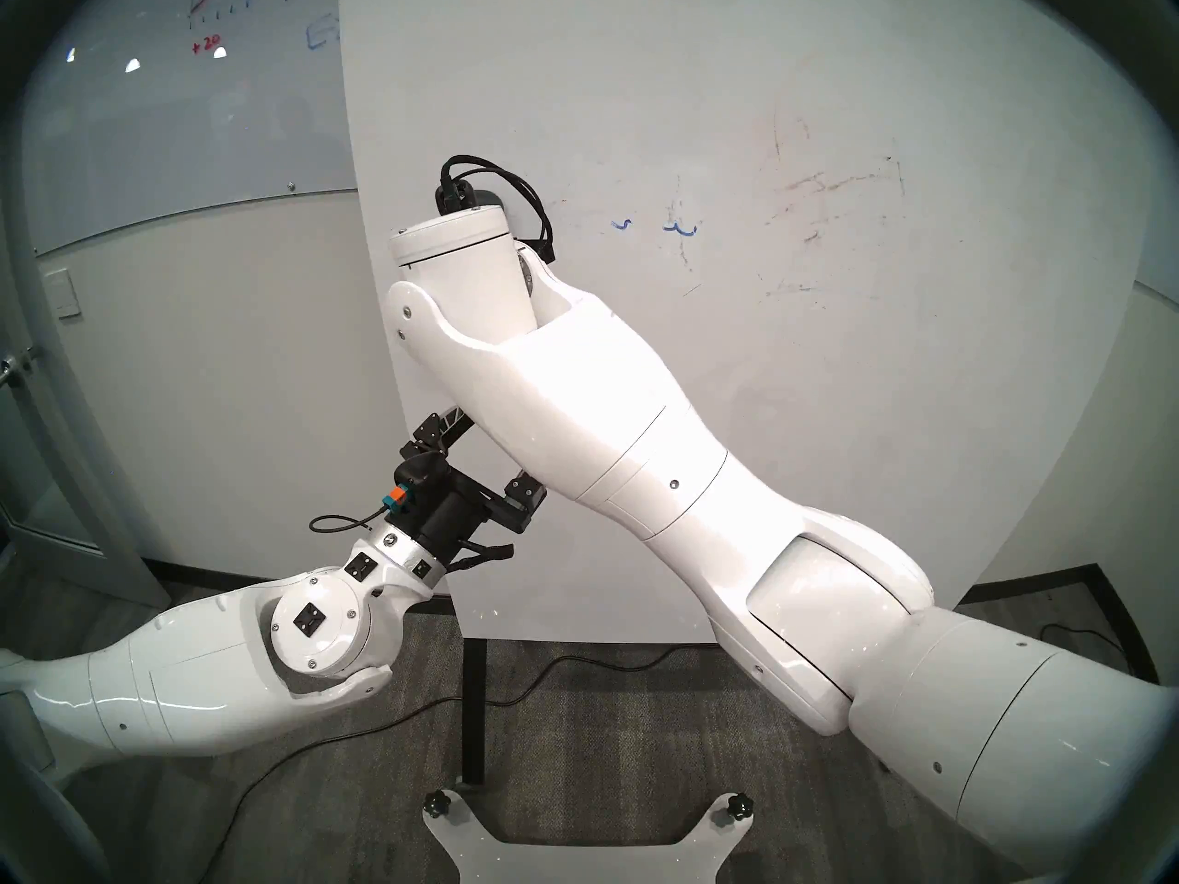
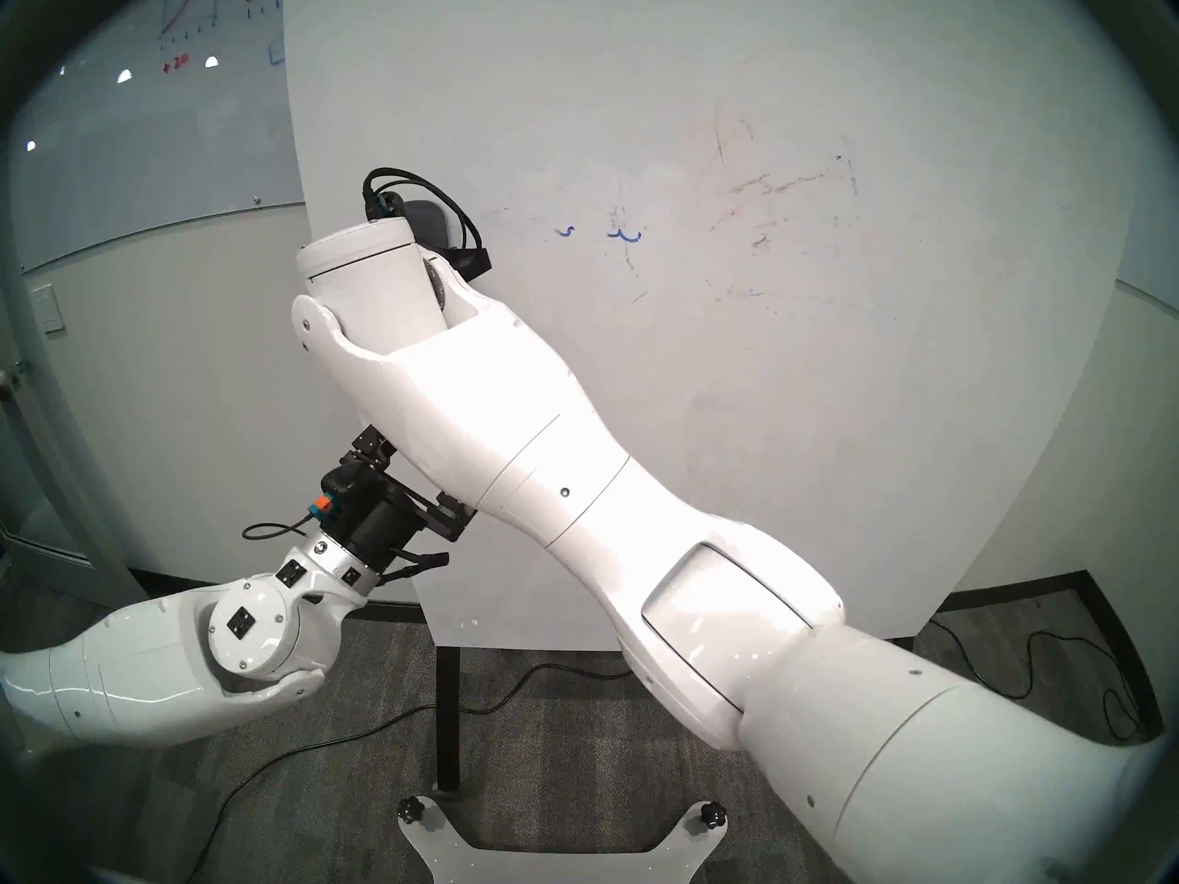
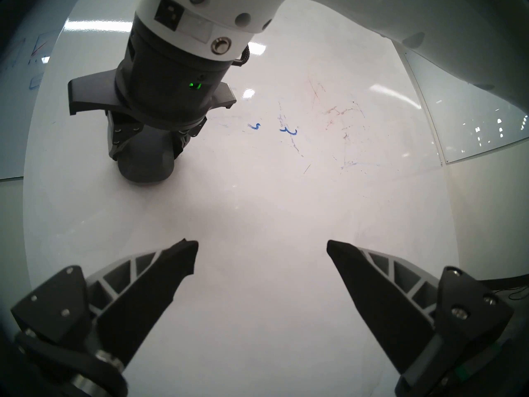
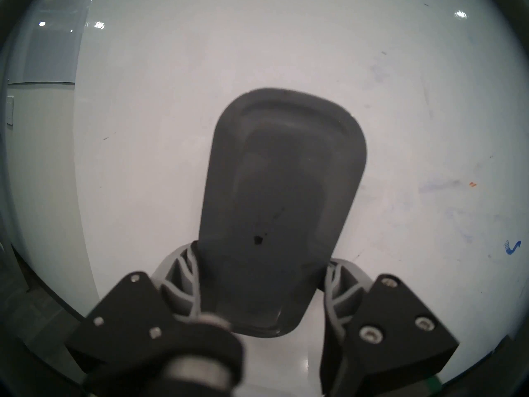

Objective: Erase all marks on the whiteboard with the eraser

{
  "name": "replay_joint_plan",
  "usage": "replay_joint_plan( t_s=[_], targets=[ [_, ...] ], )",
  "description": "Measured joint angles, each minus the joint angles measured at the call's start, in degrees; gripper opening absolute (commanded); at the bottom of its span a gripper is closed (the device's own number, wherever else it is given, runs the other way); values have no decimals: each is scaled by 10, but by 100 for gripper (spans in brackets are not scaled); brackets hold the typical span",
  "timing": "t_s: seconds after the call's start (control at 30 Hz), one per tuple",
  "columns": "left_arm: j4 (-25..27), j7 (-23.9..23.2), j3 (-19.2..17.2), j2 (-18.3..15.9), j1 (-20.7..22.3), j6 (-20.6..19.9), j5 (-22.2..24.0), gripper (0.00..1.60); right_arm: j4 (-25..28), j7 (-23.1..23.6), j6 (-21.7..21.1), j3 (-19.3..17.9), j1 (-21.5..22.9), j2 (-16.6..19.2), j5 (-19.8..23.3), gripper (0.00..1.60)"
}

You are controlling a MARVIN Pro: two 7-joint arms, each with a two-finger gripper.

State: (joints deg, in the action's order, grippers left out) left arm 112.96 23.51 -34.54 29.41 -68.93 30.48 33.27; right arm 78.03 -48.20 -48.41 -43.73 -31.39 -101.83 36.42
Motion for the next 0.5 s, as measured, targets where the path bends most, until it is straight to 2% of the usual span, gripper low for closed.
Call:
replay_joint_plan(
  t_s=[0.5],
  targets=[
    [0, 0, 0, 0, 0, 0, 0, 160, 14, 9, -9, -27, -3, -6, -3, 0]
  ],
)
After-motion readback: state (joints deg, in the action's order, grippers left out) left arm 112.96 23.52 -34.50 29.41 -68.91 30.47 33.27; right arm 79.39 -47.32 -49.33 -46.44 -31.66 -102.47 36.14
